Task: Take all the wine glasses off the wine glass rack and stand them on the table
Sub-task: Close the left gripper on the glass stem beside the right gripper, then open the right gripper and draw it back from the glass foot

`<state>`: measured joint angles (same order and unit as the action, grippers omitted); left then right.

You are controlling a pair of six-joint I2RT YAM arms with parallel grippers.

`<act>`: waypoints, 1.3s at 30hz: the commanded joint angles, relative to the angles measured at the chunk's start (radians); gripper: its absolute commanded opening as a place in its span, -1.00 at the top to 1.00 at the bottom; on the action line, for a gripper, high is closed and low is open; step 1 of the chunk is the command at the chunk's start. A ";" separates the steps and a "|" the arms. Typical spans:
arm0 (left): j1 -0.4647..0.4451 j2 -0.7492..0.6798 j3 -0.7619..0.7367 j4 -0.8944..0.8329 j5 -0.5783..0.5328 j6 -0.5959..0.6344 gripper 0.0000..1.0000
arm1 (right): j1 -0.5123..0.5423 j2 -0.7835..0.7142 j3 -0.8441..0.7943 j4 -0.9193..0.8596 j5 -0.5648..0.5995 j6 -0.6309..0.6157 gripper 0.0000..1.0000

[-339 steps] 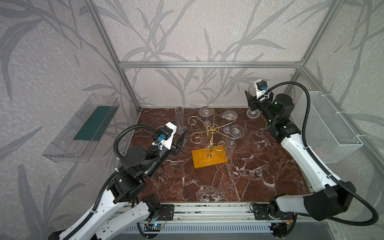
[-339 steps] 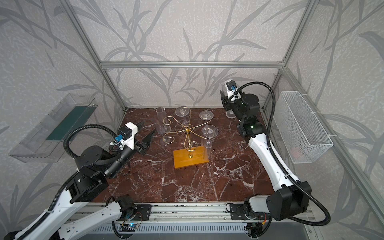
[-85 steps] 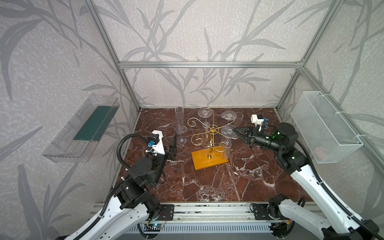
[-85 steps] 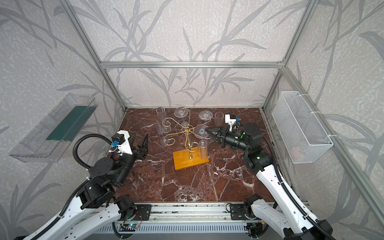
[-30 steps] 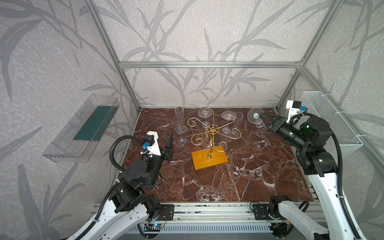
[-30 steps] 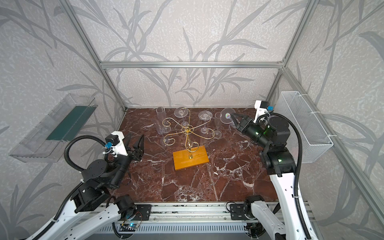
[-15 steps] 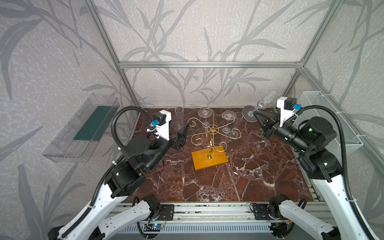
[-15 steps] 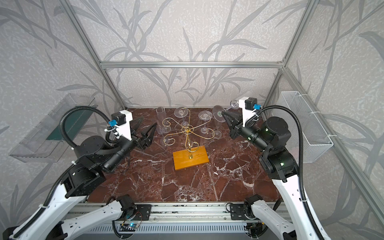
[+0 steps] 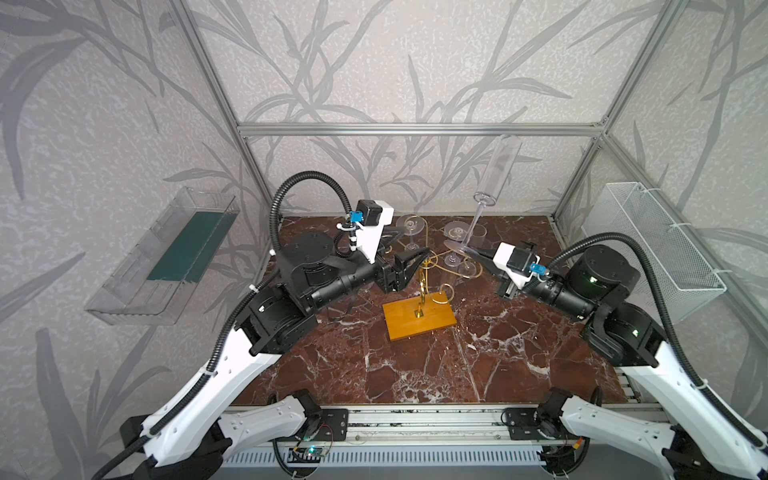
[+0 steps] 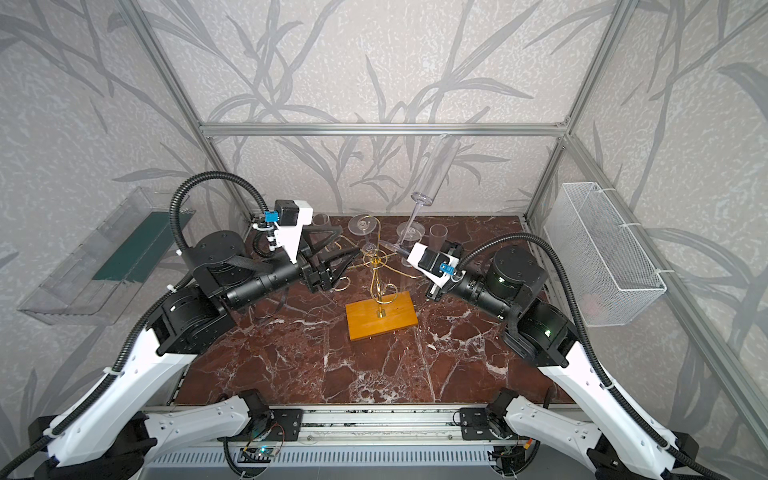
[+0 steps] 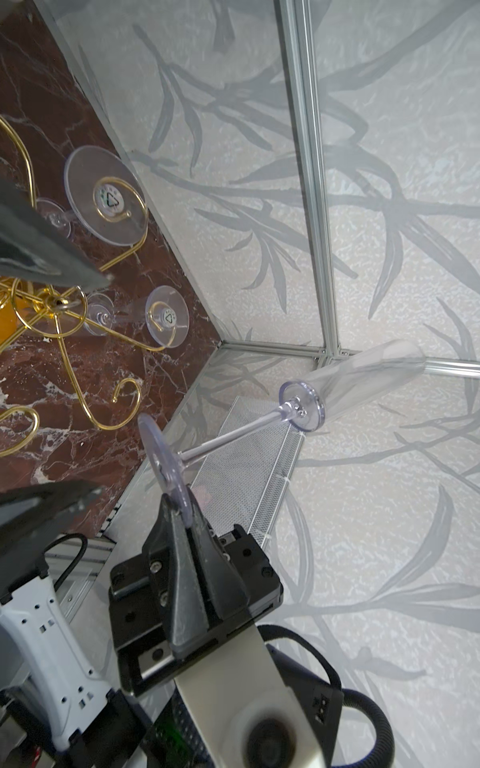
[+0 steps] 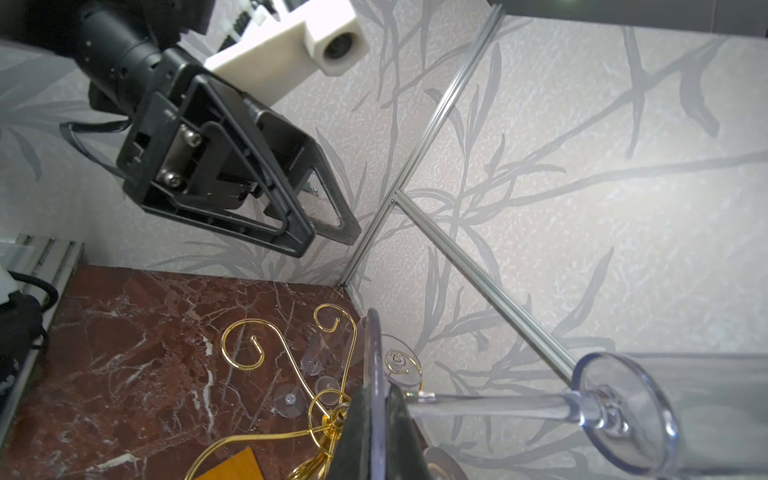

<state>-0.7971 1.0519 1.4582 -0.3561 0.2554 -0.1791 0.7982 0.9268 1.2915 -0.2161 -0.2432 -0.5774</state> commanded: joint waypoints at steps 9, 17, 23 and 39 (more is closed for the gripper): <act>0.004 0.041 0.030 0.042 0.247 -0.079 -0.48 | 0.194 0.034 -0.041 0.110 0.138 -0.417 1.00; 0.003 0.041 0.021 0.081 0.269 -0.105 -0.47 | 0.281 0.044 -0.059 0.118 0.187 -0.538 1.00; 0.004 0.057 0.016 0.086 0.275 -0.118 -0.27 | 0.337 0.052 -0.076 0.149 0.230 -0.638 1.00; 0.004 0.051 -0.016 0.126 0.274 -0.138 1.00 | 0.394 0.073 -0.125 0.224 0.297 -0.785 1.00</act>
<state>-0.7910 1.1126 1.4551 -0.2546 0.5163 -0.3080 1.1835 1.0016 1.1713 -0.0502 0.0341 -1.3220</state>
